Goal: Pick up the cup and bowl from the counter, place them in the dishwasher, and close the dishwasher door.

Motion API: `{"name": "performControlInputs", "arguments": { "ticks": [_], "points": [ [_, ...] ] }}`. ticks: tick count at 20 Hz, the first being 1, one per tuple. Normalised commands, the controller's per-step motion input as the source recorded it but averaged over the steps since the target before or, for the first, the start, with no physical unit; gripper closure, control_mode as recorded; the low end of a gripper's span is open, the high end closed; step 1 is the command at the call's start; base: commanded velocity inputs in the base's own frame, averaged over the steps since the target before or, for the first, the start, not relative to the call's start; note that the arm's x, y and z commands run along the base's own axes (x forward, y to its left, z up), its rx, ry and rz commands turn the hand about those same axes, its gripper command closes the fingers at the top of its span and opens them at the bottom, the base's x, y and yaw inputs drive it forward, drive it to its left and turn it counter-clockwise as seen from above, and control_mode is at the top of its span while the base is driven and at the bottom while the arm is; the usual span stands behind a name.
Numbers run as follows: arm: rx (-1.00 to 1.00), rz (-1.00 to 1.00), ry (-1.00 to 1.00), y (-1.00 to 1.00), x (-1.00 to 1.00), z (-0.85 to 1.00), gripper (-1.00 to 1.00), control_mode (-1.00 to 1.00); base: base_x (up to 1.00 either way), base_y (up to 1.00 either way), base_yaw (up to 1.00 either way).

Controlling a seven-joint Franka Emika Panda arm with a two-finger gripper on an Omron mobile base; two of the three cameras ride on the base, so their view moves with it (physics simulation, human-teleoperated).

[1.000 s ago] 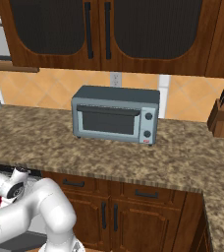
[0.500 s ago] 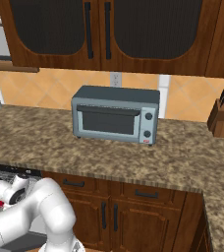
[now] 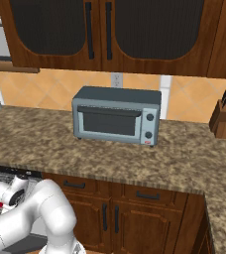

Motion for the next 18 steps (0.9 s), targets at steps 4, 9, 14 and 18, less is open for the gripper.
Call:
{"name": "performControlInputs", "arguments": {
  "ticks": [4,9,14,18],
  "points": [
    [-0.07,0.02,0.00,0.33,0.00,0.20,-1.00,-1.00,0.00,0.00,0.00],
    [-0.05,0.07,-0.02,0.21,0.00,0.30,-1.00,-1.00,0.00,0.00,0.00],
    [0.00,0.04,-0.11,0.01,-0.23,0.61,-1.00,-1.00,0.00,0.00,0.00],
    [0.00,0.03,-0.15,0.00,-0.61,0.64,-1.00,-1.00,0.00,0.00,0.00]
  ]
}}
